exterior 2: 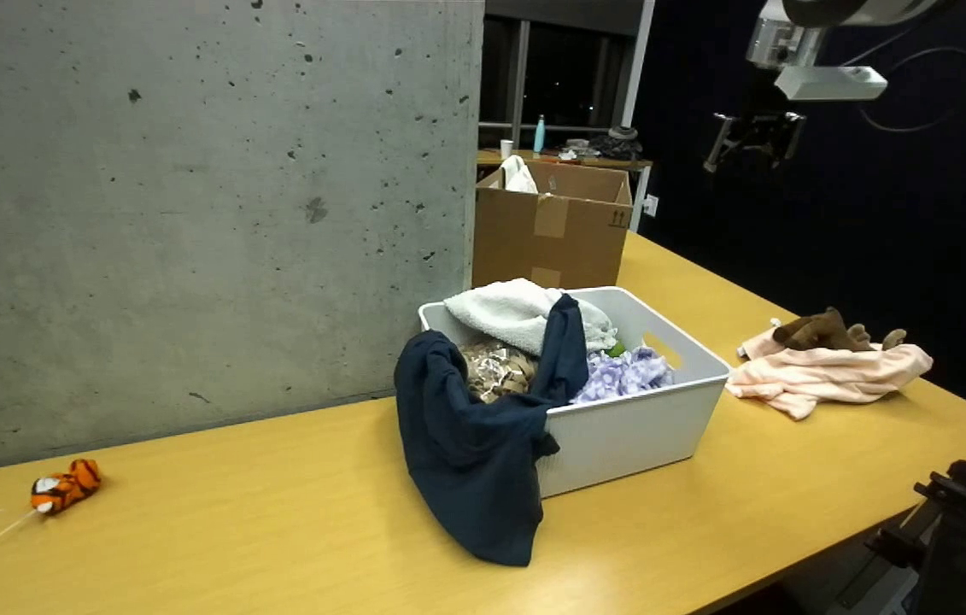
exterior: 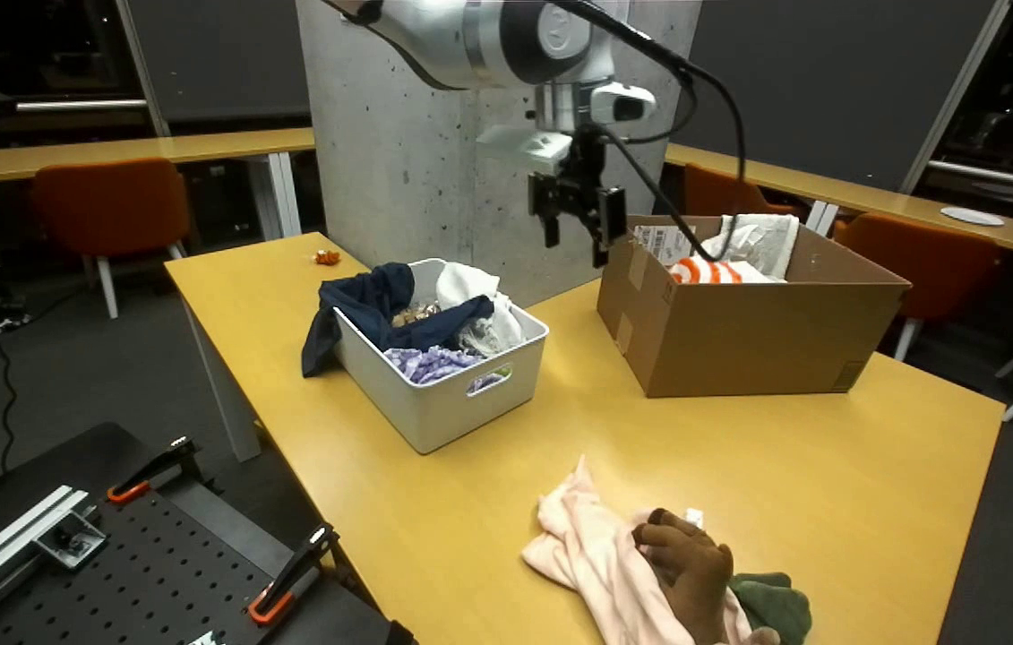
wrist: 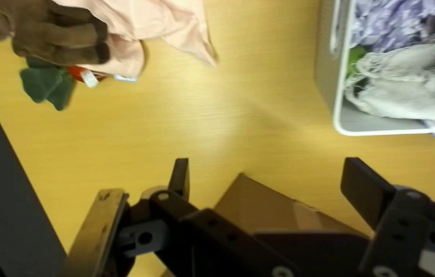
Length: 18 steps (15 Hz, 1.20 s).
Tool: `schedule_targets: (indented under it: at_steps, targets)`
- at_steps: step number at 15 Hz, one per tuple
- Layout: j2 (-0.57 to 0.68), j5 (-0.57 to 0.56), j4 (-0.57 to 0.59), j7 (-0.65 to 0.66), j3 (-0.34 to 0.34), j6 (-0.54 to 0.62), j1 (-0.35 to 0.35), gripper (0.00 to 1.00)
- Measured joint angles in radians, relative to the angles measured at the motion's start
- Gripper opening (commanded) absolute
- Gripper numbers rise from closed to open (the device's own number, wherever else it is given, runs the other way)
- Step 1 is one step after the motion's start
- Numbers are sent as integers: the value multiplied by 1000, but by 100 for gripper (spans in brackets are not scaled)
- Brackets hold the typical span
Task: Take the clothing out of the basket
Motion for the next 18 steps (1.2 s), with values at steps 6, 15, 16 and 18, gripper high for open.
schedule_targets:
  at_steps: [6, 15, 16, 18]
  targets:
    - [7, -78, 2, -4, 2, 29, 289, 100]
    - [298, -126, 190, -22, -17, 28, 456, 100]
    - [328, -126, 213, -35, -24, 28, 445, 100]
    - [382, -126, 261, -63, -32, 26, 419, 100]
